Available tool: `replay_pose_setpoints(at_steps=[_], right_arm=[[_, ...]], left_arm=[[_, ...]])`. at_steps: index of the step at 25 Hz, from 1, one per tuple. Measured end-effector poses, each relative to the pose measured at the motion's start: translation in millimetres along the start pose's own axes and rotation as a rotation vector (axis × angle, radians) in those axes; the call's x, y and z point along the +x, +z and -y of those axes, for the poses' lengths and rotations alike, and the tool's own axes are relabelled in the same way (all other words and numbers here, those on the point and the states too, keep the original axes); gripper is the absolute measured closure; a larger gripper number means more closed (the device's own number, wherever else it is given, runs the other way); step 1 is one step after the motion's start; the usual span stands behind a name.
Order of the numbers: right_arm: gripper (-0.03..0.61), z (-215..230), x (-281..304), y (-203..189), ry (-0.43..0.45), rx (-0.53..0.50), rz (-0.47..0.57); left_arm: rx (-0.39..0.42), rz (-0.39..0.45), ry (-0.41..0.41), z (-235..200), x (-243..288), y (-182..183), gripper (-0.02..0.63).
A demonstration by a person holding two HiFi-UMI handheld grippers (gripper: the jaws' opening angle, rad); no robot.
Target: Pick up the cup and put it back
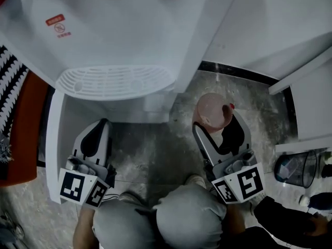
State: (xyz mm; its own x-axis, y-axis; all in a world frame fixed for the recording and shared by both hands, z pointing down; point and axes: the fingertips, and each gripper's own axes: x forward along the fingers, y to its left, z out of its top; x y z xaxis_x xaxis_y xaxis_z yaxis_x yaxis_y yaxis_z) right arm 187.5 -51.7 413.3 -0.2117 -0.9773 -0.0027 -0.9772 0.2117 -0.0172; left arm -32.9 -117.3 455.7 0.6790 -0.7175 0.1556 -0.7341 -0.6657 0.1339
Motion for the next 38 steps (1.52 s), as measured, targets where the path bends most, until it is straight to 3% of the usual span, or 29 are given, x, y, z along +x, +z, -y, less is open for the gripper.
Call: replay_pose_setpoints(at_steps=[12,18,38], right_arm=[[0.241,-3,1,-3,0.009,0.003,-0.002],[0.241,-3,0,-3,0.015,0.004,-0.008],[0.241,-6,0,-7,-0.002,-0.003,-0.023]], left_arm=[[-0.023,0.005,0.017,-6,-1,-4,0.595],[-0.042,0.033,0.087,-16,-7,-2,0.595],[-0.055,-0.004,0.03,-8,-1,-15,0.595]])
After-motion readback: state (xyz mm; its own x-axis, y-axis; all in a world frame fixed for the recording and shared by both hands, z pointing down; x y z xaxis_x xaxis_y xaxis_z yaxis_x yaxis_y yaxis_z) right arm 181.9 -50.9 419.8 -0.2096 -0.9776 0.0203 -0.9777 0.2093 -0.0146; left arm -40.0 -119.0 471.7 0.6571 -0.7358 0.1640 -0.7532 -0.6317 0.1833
